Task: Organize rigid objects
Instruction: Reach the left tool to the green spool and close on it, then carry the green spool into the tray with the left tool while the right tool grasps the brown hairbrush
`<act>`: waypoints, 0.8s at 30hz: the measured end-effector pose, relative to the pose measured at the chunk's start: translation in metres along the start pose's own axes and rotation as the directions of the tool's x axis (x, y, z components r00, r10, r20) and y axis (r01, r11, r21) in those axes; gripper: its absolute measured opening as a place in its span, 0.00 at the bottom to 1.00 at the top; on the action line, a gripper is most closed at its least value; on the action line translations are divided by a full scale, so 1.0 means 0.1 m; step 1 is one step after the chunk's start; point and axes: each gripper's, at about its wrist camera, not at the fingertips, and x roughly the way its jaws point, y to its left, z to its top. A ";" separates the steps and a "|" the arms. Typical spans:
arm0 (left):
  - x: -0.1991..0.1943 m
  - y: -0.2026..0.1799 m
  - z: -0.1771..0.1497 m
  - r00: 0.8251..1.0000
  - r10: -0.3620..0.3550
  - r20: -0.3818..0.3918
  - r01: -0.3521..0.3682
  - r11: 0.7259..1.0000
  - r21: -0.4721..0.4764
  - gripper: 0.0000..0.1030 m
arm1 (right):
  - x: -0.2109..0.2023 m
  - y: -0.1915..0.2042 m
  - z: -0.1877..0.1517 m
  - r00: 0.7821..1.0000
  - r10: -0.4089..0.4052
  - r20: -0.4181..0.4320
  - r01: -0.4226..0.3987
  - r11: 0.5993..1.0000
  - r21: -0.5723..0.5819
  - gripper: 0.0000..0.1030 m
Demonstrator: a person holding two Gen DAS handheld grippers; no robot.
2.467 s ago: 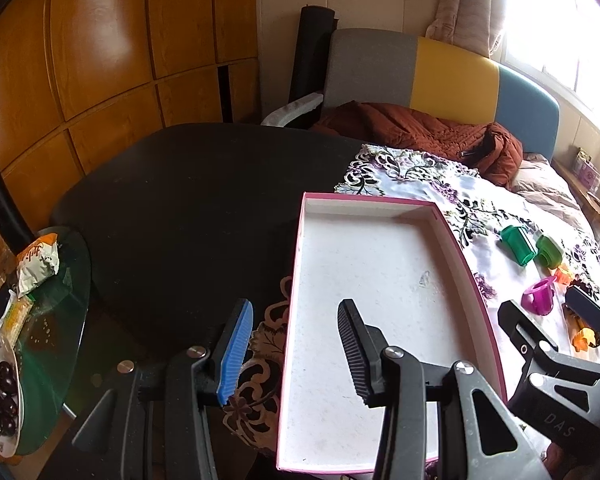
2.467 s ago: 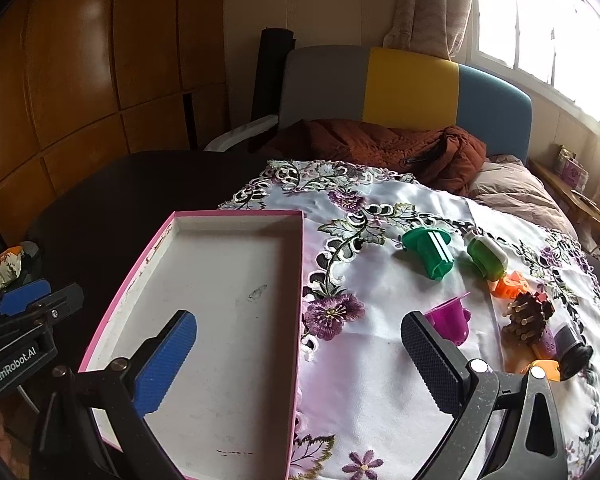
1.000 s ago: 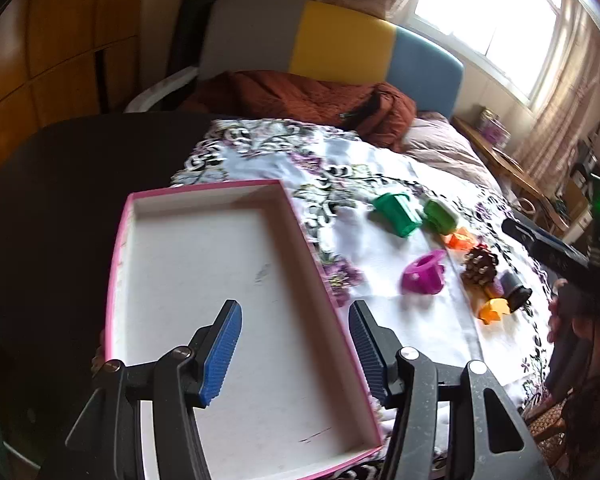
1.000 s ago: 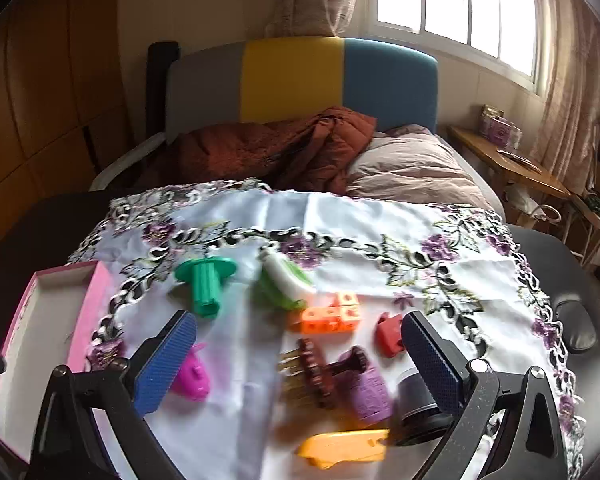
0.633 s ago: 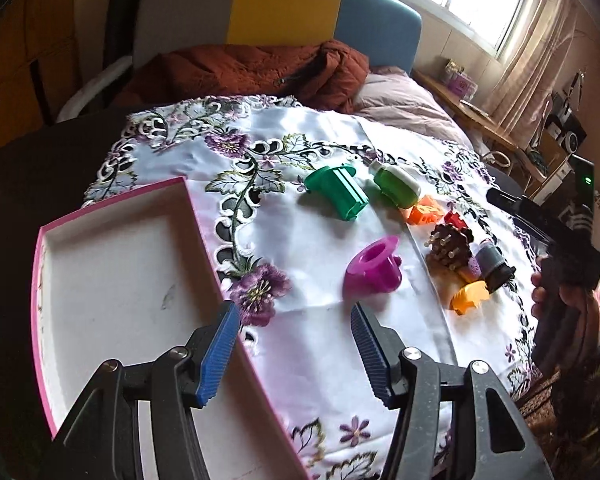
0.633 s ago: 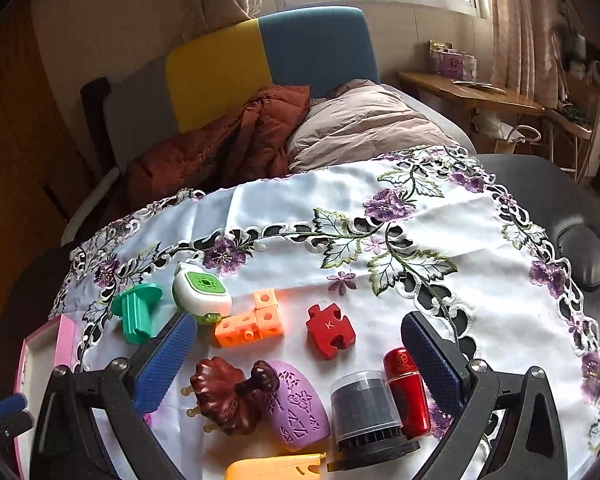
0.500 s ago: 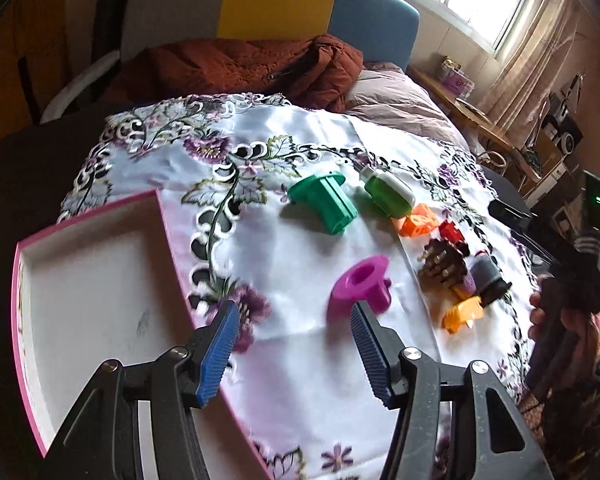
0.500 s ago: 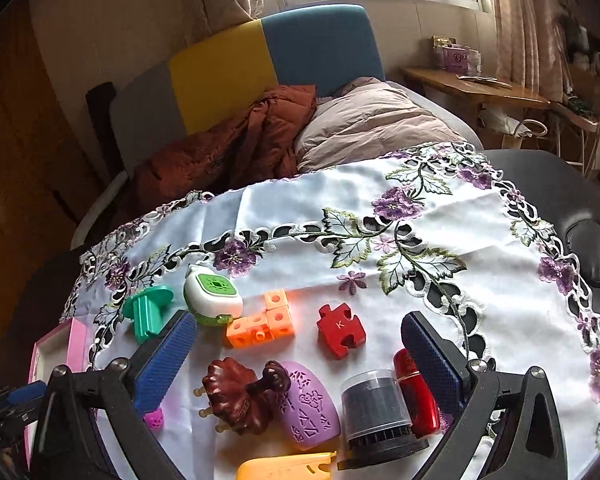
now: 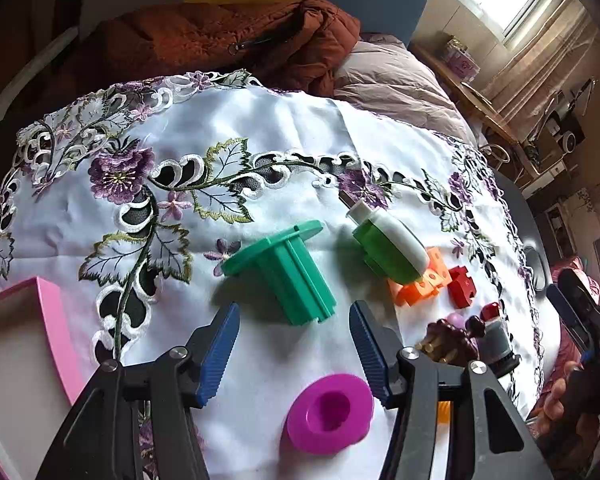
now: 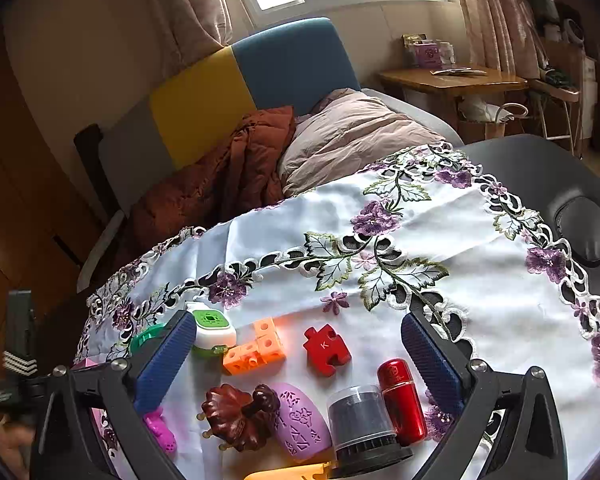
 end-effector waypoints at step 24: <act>0.31 -0.03 0.03 0.980 0.186 0.065 -0.194 0.968 0.160 0.29 | 0.11 -0.29 0.03 0.998 0.006 -0.061 0.002 0.990 0.139 1.00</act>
